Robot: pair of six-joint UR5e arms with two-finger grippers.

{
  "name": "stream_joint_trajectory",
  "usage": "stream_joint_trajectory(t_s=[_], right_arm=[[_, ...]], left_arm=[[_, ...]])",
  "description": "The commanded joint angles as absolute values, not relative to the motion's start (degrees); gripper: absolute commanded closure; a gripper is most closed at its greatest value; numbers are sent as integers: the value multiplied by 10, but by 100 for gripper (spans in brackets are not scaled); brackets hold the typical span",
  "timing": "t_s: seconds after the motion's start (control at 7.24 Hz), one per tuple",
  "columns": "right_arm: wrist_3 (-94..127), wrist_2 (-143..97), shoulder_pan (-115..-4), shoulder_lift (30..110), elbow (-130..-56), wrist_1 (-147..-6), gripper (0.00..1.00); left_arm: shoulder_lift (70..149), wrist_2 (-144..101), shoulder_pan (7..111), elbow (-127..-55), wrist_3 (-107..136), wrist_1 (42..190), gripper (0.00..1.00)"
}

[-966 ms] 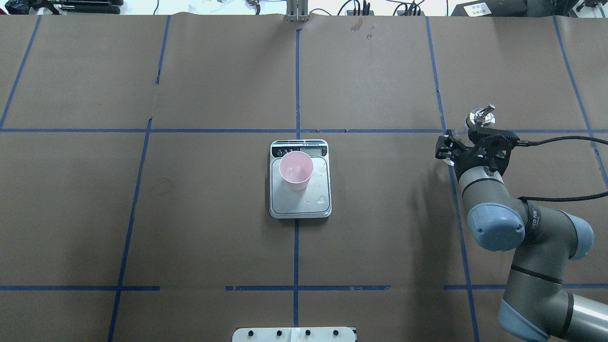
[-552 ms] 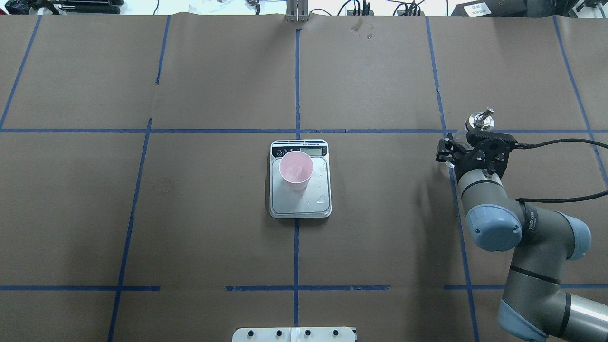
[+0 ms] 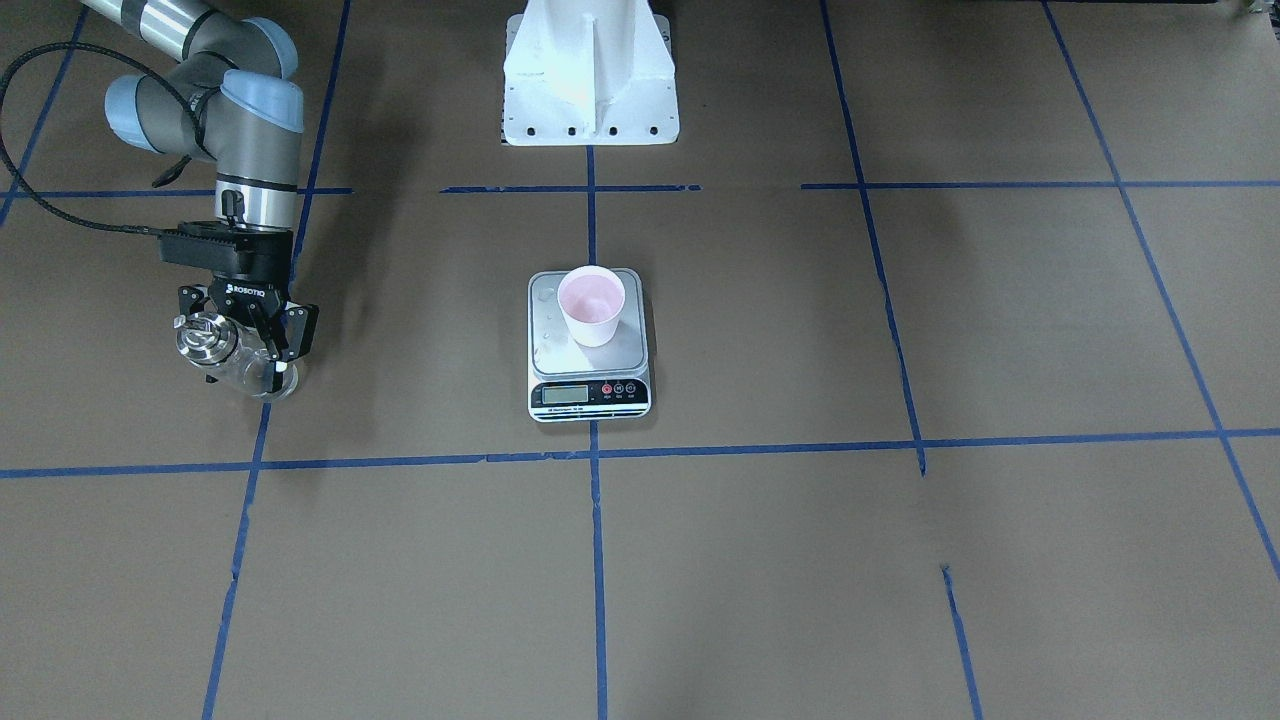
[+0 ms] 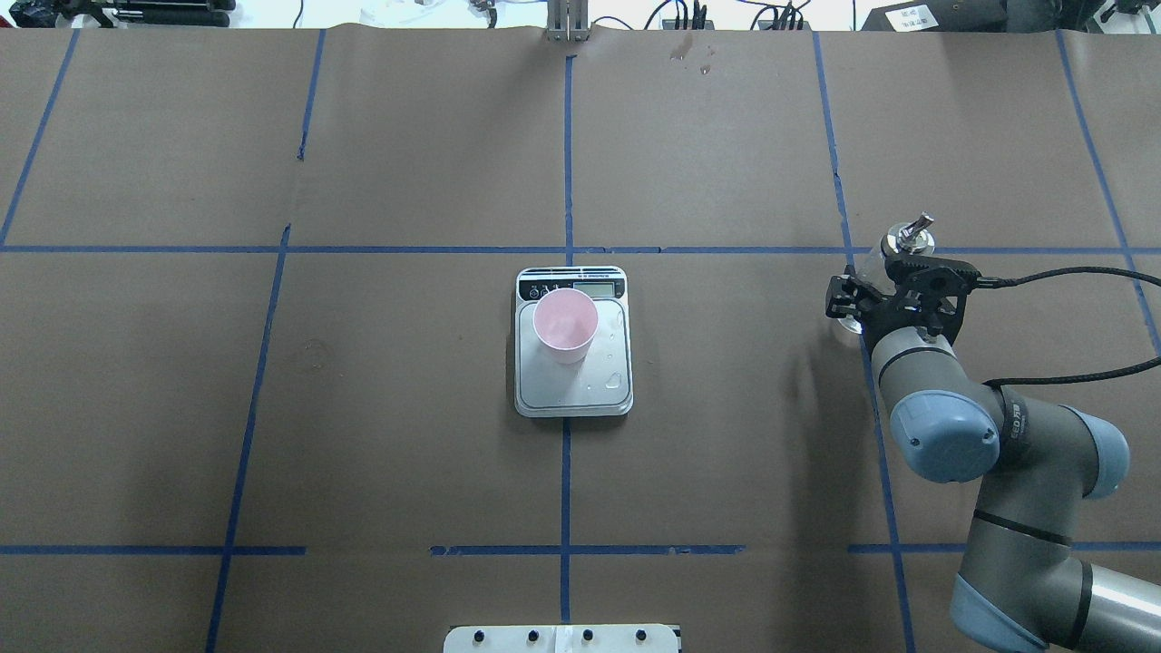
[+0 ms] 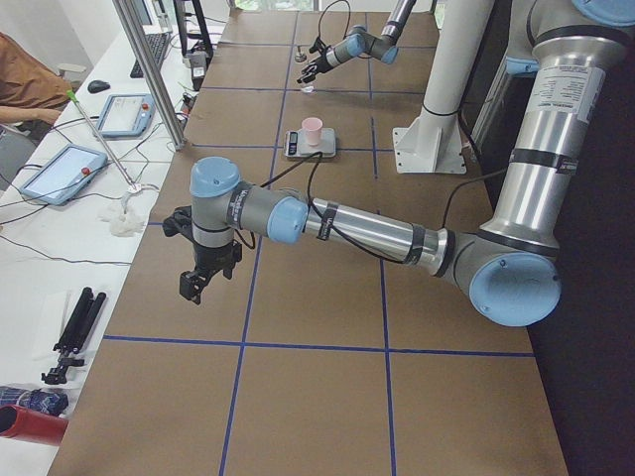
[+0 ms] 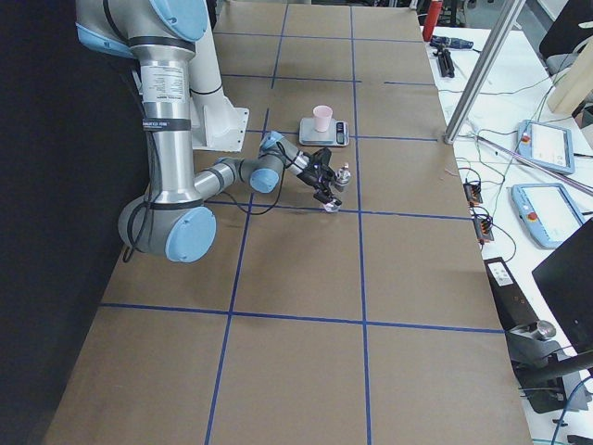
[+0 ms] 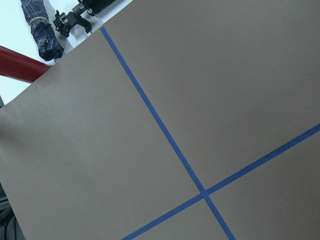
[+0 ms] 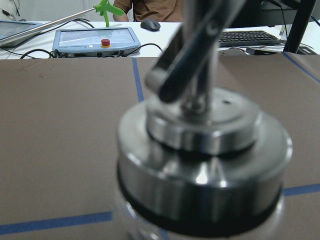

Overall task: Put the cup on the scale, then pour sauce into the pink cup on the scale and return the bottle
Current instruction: 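Hold the upright bottle above its original spot with the right gripper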

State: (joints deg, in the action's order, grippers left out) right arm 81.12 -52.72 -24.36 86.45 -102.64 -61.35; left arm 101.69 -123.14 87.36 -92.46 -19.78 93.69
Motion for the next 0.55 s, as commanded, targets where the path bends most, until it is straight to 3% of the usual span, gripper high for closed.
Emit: stream_joint_trajectory(t_s=[0.0, 0.14, 0.28, 0.41], right_arm=[[811, -524, -243, 865, -1027, -613, 100], [811, -524, -243, 865, -1027, -613, 100], [811, -522, -243, 866, -1027, -613, 73], [810, -520, -243, 866, -1027, -613, 59]], left_arm=[[1017, -1231, 874, -925, -198, 937, 0], [1017, -1231, 874, -925, -198, 937, 0], [1017, -1231, 874, -925, -198, 937, 0], [1017, -1231, 874, -925, -198, 937, 0]])
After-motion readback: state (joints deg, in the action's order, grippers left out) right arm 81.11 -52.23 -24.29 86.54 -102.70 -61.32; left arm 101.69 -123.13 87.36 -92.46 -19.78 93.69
